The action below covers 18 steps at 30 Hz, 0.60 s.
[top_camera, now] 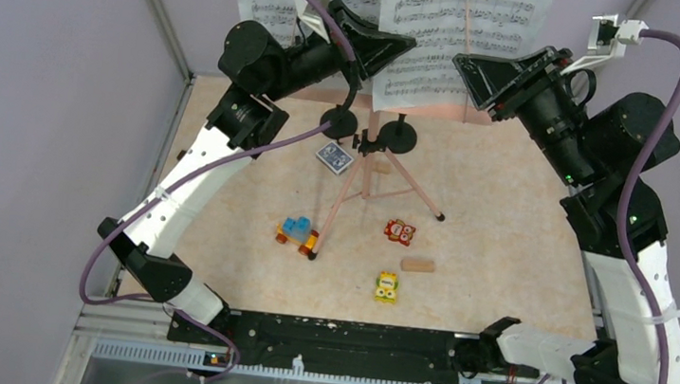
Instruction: Pack up the instrument practice props
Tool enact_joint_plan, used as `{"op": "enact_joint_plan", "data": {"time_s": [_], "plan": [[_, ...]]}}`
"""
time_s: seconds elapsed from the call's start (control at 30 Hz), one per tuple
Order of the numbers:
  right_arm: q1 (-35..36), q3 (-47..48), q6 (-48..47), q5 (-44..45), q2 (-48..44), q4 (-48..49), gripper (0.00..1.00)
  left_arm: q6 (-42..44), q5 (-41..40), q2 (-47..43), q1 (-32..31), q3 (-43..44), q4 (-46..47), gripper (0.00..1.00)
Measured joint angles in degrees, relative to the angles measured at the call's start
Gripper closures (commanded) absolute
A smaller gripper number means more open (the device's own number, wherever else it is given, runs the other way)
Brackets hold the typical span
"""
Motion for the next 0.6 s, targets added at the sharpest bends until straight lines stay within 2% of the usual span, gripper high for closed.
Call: {"op": "enact_joint_plan", "data": {"time_s": [0.23, 0.4, 0.6], "plan": [[0.00, 1.99, -1.01, 0.52, 1.75, -0.04, 0.76, 0.02, -1.01, 0.00, 0.00, 0.00, -0.74, 1.00], [-0.02, 4.57, -3.10, 0.50, 4.44, -0.31, 0.98, 0.00, -1.22, -0.02, -0.02, 0.04, -1.33, 1.00], [-0.02, 4.37, -5.68, -0.15, 4.87, 0.02, 1.00, 0.02, -1.90, -0.17, -0.04, 0.33, -2.62, 1.00]]}}
